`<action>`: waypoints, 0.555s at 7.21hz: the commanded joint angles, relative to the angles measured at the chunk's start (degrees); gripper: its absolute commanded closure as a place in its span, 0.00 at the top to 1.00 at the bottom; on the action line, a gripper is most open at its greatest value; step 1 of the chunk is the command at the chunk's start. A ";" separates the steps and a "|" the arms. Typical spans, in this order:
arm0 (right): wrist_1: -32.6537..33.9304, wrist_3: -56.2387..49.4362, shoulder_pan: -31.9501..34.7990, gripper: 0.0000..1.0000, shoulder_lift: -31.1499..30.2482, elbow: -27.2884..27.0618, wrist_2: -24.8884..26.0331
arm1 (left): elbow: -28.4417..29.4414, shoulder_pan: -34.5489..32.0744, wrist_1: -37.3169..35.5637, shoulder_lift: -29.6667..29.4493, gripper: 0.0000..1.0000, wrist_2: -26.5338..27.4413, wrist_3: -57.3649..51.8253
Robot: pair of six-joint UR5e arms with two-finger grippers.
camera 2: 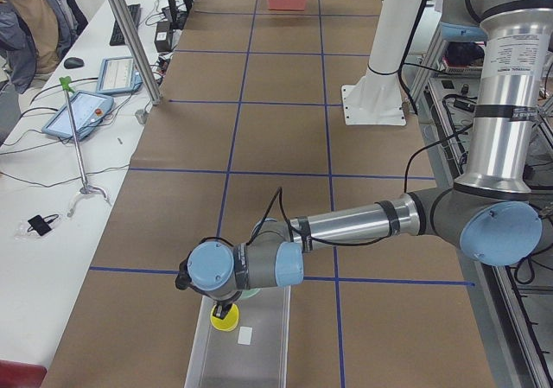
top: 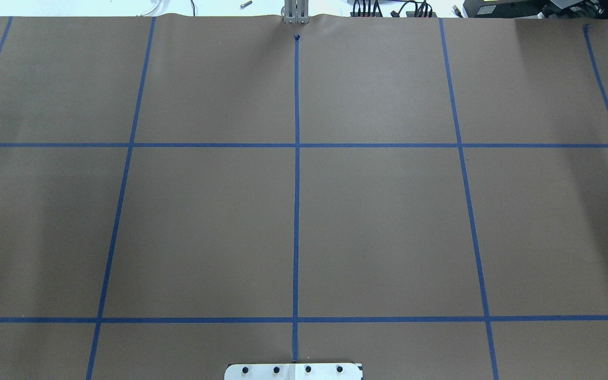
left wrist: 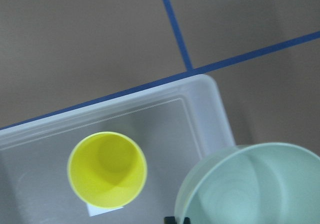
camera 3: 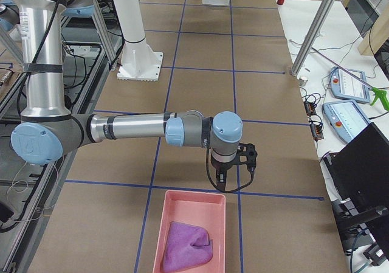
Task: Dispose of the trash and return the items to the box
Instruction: 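Carry the green bowl with the left gripper into the clear bin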
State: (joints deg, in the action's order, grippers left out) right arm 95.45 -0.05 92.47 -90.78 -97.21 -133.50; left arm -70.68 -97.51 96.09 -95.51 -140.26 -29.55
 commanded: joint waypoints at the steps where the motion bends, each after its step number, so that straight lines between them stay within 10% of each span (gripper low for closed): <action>1: 0.00 0.14 -0.36 1.00 -0.01 -0.43 -0.01 | 10.27 -2.16 2.59 -2.58 0.00 2.62 -6.04; 4: 0.00 0.14 -0.62 1.00 -0.01 -0.35 -0.01 | 17.32 -2.25 7.71 -2.67 0.00 2.80 -6.14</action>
State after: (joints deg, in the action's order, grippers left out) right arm 95.45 0.08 91.94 -90.79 -97.56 -133.51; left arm -55.70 -99.69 102.44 -98.13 -137.59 -35.52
